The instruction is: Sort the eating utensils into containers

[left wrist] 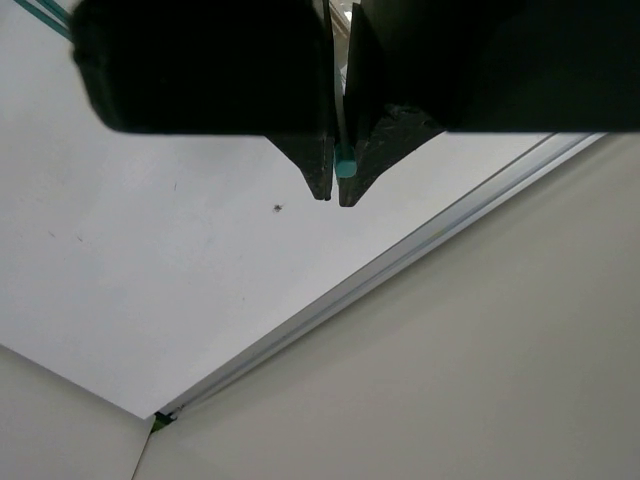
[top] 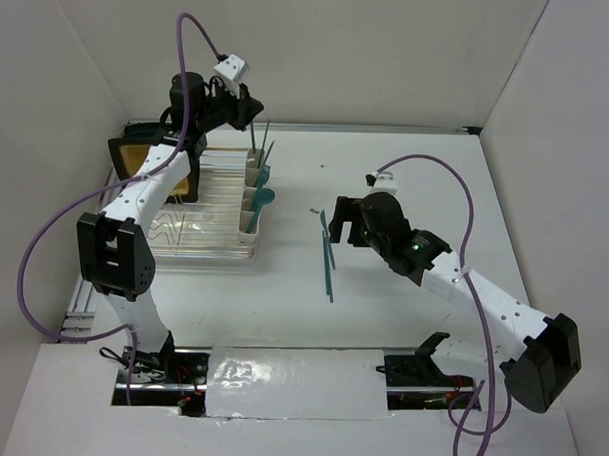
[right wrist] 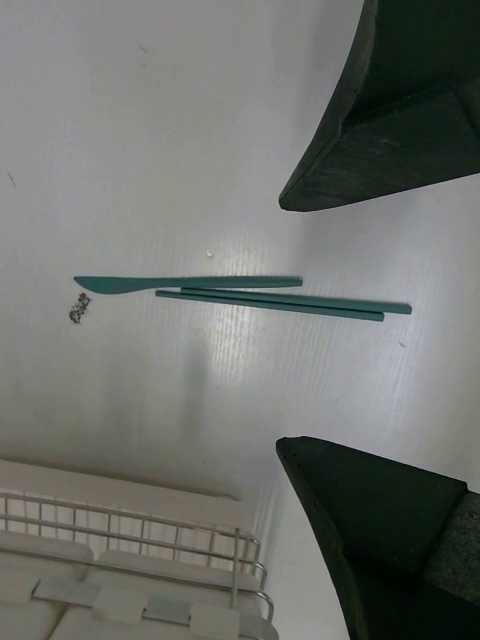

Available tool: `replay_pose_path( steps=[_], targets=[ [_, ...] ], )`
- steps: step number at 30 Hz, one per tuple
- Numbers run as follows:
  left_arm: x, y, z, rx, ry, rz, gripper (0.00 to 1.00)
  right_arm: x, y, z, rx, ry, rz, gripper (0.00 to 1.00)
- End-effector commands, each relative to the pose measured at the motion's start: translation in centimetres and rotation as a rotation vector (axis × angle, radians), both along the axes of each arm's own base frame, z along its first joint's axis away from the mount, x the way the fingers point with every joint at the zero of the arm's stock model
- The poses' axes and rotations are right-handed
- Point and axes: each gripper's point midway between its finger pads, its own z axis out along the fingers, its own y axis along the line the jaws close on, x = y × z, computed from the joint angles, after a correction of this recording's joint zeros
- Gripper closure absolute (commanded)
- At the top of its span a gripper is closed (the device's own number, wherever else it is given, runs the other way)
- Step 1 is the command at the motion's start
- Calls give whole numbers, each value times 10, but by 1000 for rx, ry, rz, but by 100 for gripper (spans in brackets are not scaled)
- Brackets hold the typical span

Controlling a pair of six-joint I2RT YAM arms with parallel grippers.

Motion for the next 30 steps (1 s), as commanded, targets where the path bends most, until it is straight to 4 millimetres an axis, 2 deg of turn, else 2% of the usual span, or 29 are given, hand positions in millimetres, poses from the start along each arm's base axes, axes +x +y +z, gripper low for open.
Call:
replay_pose_path(
  steps=[1,5,9,15,17,19,21,22,24,25,27,30],
  targets=[
    [2,-12,17,34,-121,-36,100,13,-3,12,17,-26,-35,0],
    [4,-17,-16,43,-53,-46,100,18,-4,7,14,-12,-29,0],
    [5,-23,-32,58,-25,-56,97,21,-4,4,31,3,-15,0],
    [10,-26,-19,82,-21,-48,90,18,3,-12,49,48,23,0],
    [9,-25,-17,94,-24,-50,78,18,6,-10,64,43,29,0],
    [5,-25,-8,98,-40,-39,54,15,6,-13,65,53,36,0],
    [-1,-24,6,90,-59,-33,43,14,7,-16,66,56,45,0],
    [-7,-24,19,82,-79,-38,34,13,9,-18,71,66,51,0],
    [-15,-23,38,64,-107,-40,23,13,10,-21,70,77,59,0],
    [-23,-22,56,53,-139,-41,19,12,13,-27,68,94,65,0],
    [-32,-19,79,42,-170,-32,19,10,14,-37,61,124,71,0],
    [-47,-9,99,11,-149,5,15,9,15,-56,43,161,67,0]
  ],
)
